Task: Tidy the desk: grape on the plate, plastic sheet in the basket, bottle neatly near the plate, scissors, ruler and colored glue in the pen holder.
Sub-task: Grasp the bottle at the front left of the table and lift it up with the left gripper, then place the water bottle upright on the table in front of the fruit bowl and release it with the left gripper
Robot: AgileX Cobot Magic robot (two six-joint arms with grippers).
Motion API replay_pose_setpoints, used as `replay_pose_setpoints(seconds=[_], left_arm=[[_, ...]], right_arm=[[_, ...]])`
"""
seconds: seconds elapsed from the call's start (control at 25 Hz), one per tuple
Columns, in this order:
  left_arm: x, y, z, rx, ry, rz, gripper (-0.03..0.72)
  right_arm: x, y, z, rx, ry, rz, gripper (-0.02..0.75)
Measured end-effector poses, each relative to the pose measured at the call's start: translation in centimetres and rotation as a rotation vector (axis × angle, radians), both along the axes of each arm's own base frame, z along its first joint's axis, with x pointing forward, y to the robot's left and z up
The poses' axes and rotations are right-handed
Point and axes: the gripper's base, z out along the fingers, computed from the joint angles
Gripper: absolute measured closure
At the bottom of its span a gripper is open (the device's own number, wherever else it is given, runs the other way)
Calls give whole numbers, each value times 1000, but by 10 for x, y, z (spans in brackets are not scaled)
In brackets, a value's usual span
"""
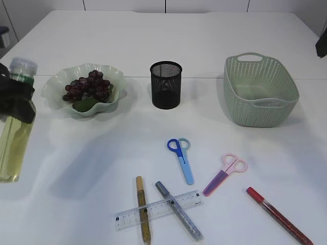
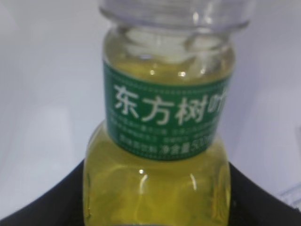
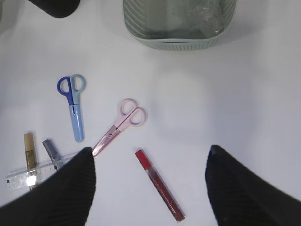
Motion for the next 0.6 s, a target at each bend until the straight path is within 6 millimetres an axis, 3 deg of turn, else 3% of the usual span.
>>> replay_pose_setpoints(seconds=[0.16,0.28,0.4,0.6], left_arm=[[-18,5,30,-43,-248,2,253],[-28,9,39,-46,-388,-10,253],[-33,10,33,-53,-487,-23,253],[-43,11,-2,-110,-636,-20,253]], right_arm=[[0,0,0,-4,0,1,174],[0,0,0,-4,0,1,174],[0,0,0,-4,0,1,174],[0,0,0,-4,0,1,174]])
